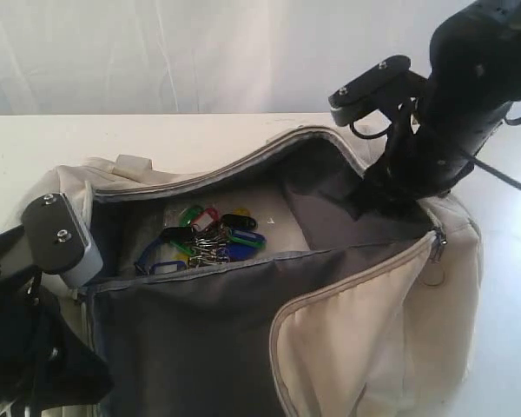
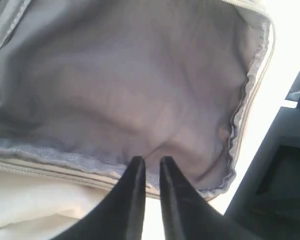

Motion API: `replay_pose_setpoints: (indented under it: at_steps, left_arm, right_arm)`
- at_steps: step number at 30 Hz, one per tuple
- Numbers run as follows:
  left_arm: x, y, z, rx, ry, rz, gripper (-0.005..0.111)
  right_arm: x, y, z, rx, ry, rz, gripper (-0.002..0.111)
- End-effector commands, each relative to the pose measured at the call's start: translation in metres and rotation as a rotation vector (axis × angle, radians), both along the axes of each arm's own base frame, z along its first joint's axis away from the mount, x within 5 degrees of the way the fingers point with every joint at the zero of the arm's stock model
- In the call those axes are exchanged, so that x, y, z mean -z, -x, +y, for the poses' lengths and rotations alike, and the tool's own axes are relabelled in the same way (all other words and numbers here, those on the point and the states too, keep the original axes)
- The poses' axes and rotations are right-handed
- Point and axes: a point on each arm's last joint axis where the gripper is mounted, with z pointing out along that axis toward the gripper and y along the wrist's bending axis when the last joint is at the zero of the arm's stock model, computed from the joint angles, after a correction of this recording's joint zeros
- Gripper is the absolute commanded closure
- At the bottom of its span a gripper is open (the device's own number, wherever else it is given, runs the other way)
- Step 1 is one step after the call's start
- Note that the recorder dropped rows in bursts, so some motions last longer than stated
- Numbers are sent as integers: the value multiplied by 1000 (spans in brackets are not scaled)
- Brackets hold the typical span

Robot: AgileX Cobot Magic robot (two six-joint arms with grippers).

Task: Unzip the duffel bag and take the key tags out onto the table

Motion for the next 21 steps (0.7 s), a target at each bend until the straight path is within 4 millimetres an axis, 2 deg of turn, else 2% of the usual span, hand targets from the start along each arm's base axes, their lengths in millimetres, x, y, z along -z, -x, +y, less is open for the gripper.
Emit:
replay_pose_setpoints:
  at_steps: [1,3,11,18,21]
  left_arm:
    - [0,3,0,0,7,17,90]
    - [0,3,0,0,7,17,90]
    - [0,3,0,0,7,17,90]
    - [0,3,0,0,7,17,90]
    - [0,3,0,0,7,17,90]
  right_arm:
    - [11,-5,-11,72,107,37,93]
    - [11,-6,-17,103,158,34,109]
    - [9,-6,-60,256,240,87,108]
    - [-7,1,-100,366,231,60,108]
    - [-14,5,-110,399,223,36,108]
